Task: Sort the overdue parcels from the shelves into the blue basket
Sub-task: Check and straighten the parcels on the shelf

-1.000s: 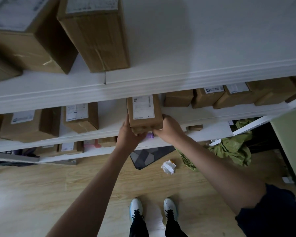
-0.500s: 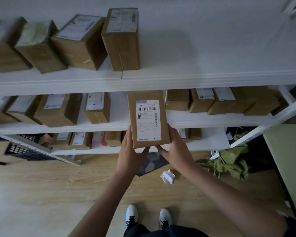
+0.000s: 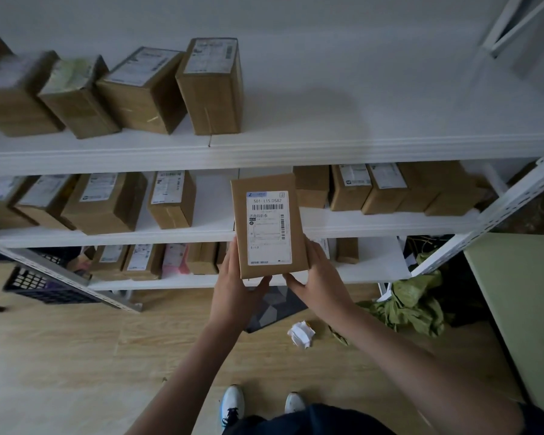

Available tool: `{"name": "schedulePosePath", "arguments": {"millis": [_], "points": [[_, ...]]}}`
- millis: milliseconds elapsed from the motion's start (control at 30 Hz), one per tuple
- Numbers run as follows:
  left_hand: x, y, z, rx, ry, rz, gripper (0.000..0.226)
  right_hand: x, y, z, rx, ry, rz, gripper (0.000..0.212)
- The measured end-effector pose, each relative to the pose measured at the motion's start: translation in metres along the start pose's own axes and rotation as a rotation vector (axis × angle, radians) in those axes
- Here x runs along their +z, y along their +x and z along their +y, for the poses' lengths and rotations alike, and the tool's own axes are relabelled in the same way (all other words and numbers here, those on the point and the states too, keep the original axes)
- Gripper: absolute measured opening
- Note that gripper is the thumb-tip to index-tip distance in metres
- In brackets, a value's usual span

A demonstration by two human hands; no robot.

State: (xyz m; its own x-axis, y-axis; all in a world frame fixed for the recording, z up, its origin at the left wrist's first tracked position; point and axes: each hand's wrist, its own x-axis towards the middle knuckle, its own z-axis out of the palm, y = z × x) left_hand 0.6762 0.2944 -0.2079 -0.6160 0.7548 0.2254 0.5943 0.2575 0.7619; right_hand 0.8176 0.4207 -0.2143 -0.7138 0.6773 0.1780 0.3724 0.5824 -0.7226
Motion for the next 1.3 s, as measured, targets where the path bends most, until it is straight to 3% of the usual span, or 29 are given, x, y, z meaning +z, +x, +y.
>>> {"name": "schedulePosePath", "arguments": {"millis": [633,1300], "points": [[0.012,0.005,-0.043,-0.025,0.020,-0.120,0.076,0.033,0.017,0.027,0.122,0.030,-0.163,0.082],[-0.023,0.134,-0.156,-0.230,0.022,-0.234,0.081,0.129,0.155,0.008,0.293,-0.026,-0.216,0.071]]}}
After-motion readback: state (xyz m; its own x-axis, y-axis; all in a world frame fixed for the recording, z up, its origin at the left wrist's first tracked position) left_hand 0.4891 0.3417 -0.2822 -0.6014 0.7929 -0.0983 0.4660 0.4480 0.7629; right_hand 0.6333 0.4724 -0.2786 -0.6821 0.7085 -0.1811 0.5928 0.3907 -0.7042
